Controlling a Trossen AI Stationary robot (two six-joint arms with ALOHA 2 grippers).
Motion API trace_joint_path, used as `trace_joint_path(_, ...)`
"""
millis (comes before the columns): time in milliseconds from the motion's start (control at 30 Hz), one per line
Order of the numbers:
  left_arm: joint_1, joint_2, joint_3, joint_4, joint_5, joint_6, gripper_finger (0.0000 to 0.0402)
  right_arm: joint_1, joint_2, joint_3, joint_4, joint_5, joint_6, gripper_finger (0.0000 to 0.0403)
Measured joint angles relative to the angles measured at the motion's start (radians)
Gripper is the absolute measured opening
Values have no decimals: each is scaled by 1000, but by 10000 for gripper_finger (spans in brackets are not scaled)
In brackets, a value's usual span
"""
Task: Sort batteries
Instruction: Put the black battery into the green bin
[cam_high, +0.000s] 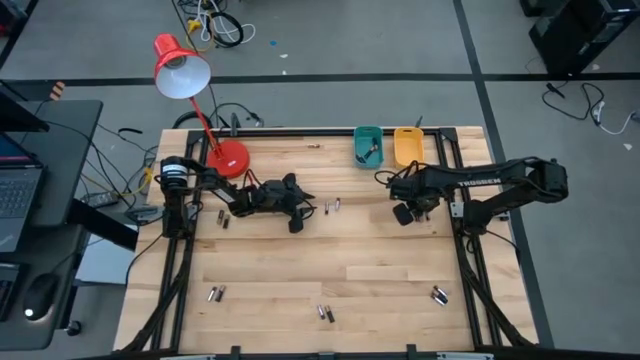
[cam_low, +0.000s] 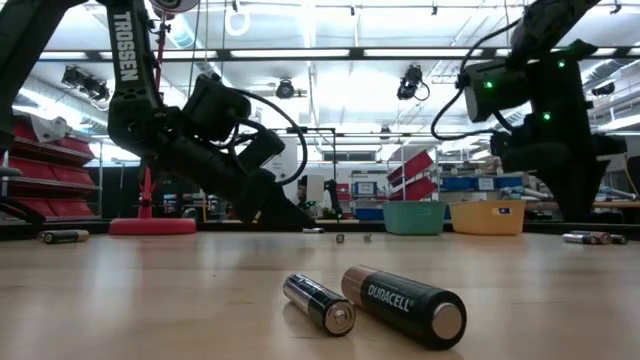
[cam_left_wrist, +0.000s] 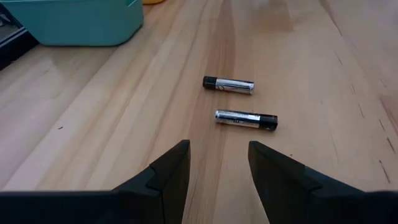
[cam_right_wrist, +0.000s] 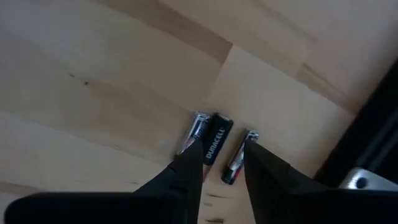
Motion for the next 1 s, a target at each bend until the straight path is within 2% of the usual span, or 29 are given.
trace_joint_path(667,0,0,0,0,0,-4,179,0,-3,-138,157,-60,31,90)
trace_joint_path(1000,0,0,0,0,0,-4,179,0,-3,-137,160,-65,29,37)
